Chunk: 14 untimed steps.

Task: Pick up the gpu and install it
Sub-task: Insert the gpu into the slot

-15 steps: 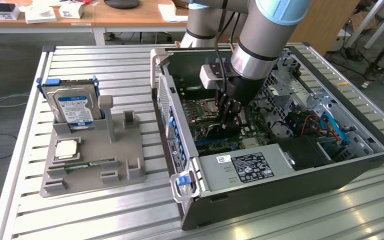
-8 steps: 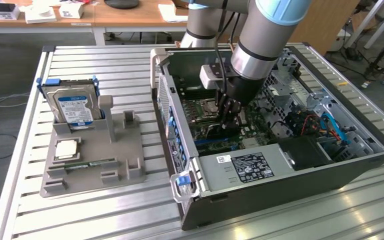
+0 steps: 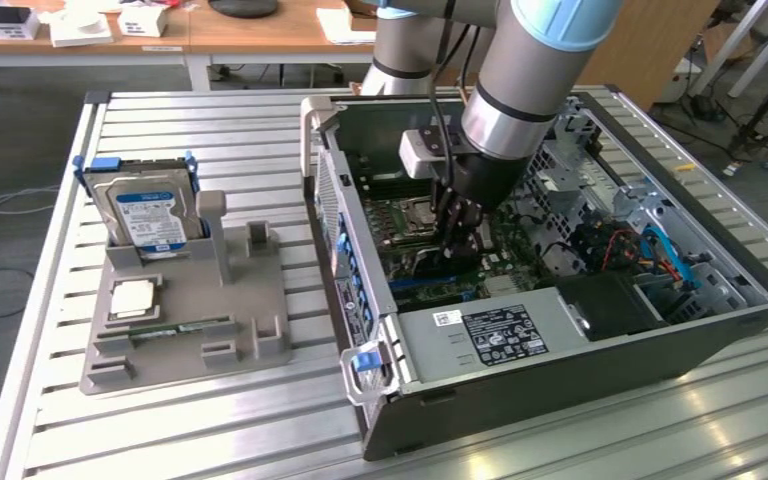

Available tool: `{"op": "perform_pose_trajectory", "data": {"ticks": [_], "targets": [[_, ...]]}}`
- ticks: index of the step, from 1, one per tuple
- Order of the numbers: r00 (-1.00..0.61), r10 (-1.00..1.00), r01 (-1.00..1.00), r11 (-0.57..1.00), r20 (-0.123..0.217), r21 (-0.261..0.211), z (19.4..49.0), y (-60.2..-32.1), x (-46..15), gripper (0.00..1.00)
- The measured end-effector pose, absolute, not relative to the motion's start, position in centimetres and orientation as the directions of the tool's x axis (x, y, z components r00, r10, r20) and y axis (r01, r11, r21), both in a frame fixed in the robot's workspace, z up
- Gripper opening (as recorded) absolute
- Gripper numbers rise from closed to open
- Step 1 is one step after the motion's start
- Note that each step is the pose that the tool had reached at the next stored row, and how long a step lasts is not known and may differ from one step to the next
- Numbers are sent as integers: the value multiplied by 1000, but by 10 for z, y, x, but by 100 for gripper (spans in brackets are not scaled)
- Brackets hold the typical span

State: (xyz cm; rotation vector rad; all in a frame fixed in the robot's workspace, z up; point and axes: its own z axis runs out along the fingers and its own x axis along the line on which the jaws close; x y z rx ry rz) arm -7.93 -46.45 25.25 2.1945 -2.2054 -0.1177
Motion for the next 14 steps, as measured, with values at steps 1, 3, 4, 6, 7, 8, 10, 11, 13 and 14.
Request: {"op": "perform_pose_trajectory", "data": {"ticks": [1,3,4,6,7,8,10,11,13,14], "targets": [[-6,-999,-997,4,-33,73,253,-465,-79,27],[-6,-999,-997,4,-33,73,252,-465,-79,27],[-6,-999,-997,4,-33,73,252,-465,-79,27],[-6,-999,-997,4,-33,73,252,-465,-79,27],[-6,-999,-997,4,-33,73,252,-465,-79,27],[-6,-999,-997,4,-33,73,252,-465,-79,27],[-6,-999,-997,4,-33,73,252,-465,-79,27],[-6,-999,-997,4,-33,73,252,-465,-79,27],[-6,-999,-997,4,-33,73,252,-465,-79,27],[-6,-999,-997,4,-33,73,252,-465,-79,27]]}}
